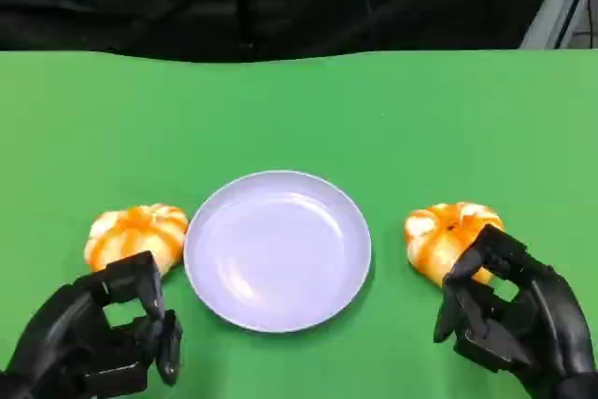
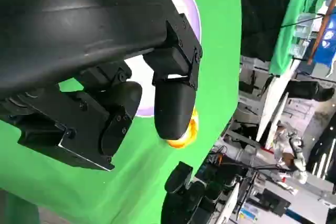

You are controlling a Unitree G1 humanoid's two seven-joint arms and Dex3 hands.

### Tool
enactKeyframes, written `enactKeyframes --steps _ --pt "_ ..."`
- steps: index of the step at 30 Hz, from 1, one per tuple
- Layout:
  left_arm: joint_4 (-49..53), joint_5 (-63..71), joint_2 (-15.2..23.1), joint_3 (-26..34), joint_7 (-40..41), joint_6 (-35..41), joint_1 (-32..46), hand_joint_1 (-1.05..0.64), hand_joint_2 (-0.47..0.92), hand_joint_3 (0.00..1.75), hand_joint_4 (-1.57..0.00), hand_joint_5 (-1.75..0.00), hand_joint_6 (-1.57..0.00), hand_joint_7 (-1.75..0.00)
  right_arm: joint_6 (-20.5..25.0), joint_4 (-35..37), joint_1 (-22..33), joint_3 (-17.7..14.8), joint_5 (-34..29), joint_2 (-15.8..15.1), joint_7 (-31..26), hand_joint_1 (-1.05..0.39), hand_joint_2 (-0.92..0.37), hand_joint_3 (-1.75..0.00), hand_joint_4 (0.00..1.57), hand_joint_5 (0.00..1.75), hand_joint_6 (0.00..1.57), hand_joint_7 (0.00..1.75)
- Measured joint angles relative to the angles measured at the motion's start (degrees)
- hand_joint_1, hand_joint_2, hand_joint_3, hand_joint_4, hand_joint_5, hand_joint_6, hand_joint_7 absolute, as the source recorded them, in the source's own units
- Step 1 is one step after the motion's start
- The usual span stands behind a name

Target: Grasp the bread from the table and place it into the plate.

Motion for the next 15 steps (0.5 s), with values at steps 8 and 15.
enactKeyframes --steps 8,15 --pt "-0.03 0.02 -0.03 0.0 0.07 -0.01 0.0 0.08 0.56 1.47 -0.95 -1.75 -0.74 -1.75 0.05 -0.08 0.0 0.01 -0.36 0.0 -0.02 -0.11 -0.66 -1.05 0.83 1.75 0.64 1.66" --pt "-0.04 0.07 -0.12 0.0 0.09 0.0 0.0 0.08 0.55 1.45 -0.89 -1.75 -0.69 -1.75 0.05 -0.08 0.0 0.01 -0.37 0.0 -0.02 -0.11 -0.66 -1.05 0.82 1.75 0.63 1.66"
